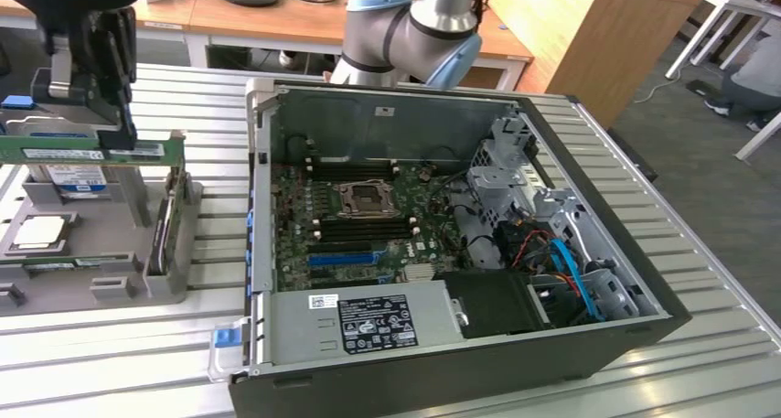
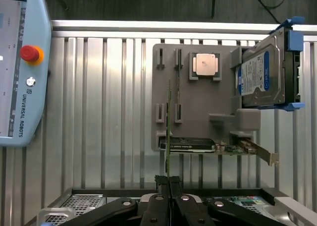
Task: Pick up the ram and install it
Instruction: 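Pick up the ram and move it above insertion slot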
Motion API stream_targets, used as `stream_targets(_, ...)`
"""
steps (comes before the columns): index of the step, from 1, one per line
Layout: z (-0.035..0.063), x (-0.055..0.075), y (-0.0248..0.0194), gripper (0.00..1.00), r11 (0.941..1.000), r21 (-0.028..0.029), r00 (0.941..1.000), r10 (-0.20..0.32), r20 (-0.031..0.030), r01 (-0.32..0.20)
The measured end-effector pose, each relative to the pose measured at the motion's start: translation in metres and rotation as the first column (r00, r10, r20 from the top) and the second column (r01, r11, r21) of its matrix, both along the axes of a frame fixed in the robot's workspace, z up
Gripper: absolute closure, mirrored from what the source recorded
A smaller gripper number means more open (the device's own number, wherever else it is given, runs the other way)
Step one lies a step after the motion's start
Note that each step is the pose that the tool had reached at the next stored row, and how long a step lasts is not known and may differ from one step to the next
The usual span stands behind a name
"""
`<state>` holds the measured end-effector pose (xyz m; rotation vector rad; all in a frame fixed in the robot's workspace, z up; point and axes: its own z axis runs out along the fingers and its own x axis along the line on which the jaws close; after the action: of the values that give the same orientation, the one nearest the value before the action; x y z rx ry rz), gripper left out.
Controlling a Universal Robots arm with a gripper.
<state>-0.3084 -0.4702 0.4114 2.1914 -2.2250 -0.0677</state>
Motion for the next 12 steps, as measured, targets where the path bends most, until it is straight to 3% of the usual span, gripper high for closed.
stream_targets(12, 0.0, 0.031, 0.0, 0.89, 1.0, 0.0, 1.0, 0.0, 0.0, 0.0)
